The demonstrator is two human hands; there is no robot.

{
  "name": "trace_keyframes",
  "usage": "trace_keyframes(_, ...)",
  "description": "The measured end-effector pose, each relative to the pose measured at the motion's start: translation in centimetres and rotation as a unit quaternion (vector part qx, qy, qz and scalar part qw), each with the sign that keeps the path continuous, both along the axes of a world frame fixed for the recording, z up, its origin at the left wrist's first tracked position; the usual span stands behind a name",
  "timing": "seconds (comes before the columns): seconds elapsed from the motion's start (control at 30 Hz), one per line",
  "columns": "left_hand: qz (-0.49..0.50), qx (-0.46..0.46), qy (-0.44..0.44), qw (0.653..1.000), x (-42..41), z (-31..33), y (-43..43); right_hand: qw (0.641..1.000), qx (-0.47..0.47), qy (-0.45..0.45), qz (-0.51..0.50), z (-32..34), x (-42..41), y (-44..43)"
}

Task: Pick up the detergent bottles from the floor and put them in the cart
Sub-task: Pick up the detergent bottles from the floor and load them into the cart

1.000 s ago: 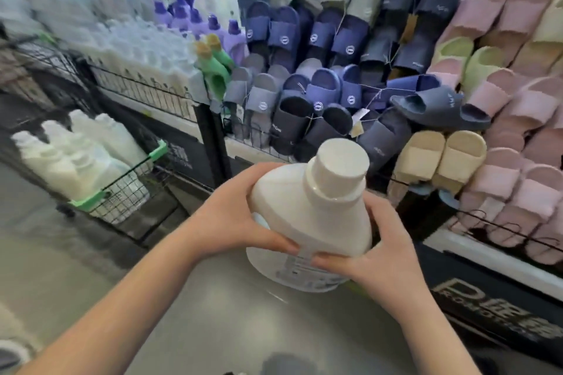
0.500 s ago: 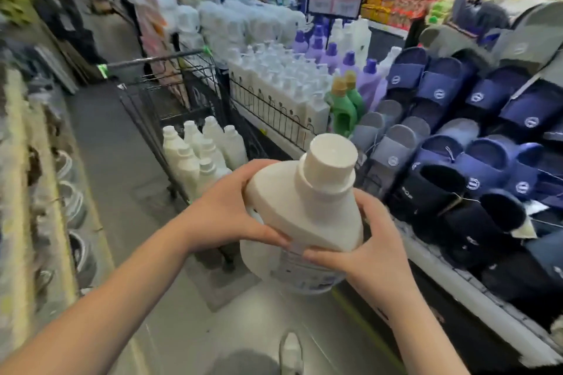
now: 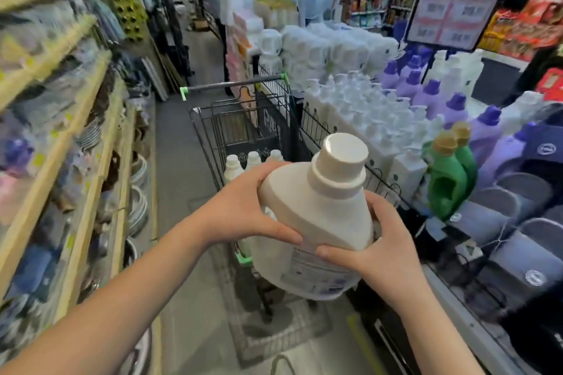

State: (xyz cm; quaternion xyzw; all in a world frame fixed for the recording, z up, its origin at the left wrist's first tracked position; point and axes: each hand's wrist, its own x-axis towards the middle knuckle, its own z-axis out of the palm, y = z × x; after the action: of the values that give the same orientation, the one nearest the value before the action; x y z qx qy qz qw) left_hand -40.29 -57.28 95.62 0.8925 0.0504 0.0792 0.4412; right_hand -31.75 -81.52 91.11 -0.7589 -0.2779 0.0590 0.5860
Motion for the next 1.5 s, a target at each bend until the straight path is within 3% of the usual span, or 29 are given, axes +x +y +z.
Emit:
trace_keyframes(0.37,-0.02,-0.02,0.01,1.0,12.3,-1.8,9.0,1.0,-0.026,0.008,0.013,-1.7,12.6,9.1)
trace_keyframes(0.53,-0.054,-0.031,0.03,0.998,18.0,-3.6,13.0,0.998,-0.046,0.022,-0.035,-3.1,16.2,12.4)
trace_keyframes(0.7,-0.152,-0.017,0.05,0.987,25.5,-5.3,17.0,0.991,-0.053,0.04,-0.12,-4.7,18.7,15.5)
trace_keyframes(1.07,-0.356,-0.069,0.072,0.929,38.5,-11.5,23.6,0.931,-0.103,0.11,-0.333,-7.9,21.3,23.9)
trace_keyframes(1.27,-0.42,-0.05,0.117,0.898,41.5,-15.4,23.3,0.899,-0.135,0.15,-0.388,-11.1,20.9,25.1)
trace_keyframes(1.5,-0.428,-0.019,0.166,0.888,41.8,-20.1,21.3,0.884,-0.172,0.2,-0.385,-15.1,21.2,24.1)
